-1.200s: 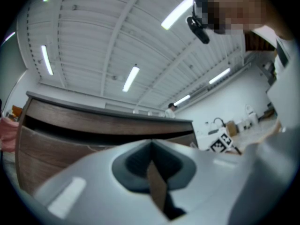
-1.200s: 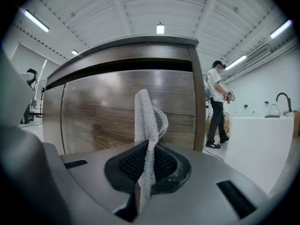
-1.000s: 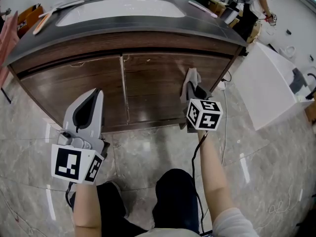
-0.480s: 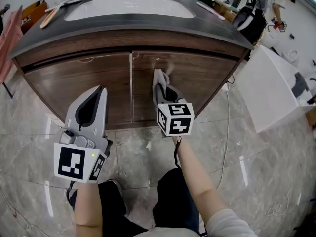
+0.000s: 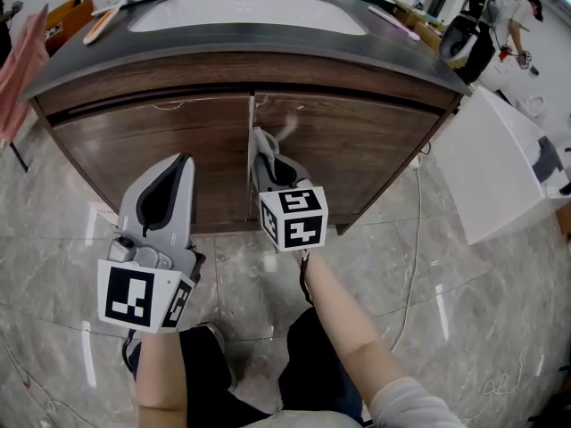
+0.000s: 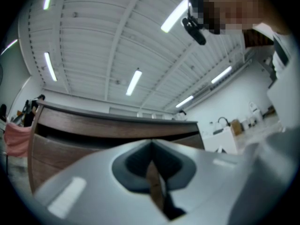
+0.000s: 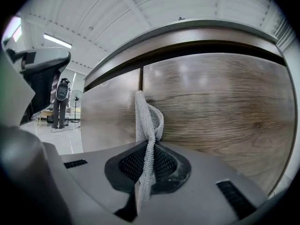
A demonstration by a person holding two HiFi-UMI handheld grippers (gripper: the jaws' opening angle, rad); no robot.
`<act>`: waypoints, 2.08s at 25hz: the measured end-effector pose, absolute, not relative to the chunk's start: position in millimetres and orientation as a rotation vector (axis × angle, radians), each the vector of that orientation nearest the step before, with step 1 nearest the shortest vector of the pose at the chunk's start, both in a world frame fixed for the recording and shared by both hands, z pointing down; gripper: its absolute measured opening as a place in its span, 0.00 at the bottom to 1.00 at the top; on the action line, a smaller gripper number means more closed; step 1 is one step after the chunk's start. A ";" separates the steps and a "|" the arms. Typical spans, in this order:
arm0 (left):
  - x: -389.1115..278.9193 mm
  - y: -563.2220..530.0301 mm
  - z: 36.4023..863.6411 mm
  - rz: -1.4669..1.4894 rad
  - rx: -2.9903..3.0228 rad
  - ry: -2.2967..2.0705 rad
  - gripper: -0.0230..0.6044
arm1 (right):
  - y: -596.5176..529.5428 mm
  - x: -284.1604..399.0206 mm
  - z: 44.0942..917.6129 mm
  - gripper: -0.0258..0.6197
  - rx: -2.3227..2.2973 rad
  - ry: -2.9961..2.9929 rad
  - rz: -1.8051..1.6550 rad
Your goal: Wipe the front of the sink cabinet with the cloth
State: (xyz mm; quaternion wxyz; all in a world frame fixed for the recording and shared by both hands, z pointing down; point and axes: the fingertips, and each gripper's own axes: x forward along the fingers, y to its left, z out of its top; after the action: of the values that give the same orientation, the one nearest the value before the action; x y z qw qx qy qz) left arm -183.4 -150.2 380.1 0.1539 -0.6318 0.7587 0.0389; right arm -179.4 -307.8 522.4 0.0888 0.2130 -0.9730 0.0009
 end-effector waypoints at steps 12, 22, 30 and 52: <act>-190.4 -146.3 378.3 0.135 -1.800 2.185 0.04 | -304.5 -183.1 562.8 0.05 0.607 -2.890 0.089; -193.2 -143.6 376.3 0.146 -1.786 2.188 0.04 | -305.3 -183.1 597.3 0.05 0.601 -2.835 0.088; -186.4 -148.3 376.5 0.150 -1.800 2.173 0.04 | -327.2 -158.1 596.6 0.05 0.619 -2.823 0.060; -178.2 -162.1 378.2 0.172 -1.832 2.157 0.04 | -424.9 -42.8 592.3 0.05 1.062 -2.705 0.144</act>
State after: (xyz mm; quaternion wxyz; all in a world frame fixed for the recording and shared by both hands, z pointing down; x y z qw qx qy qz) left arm -178.2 -162.1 378.2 0.1528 -0.6386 0.7518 0.0599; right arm -42.8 -424.9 592.3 0.1159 0.3627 -0.9234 0.0490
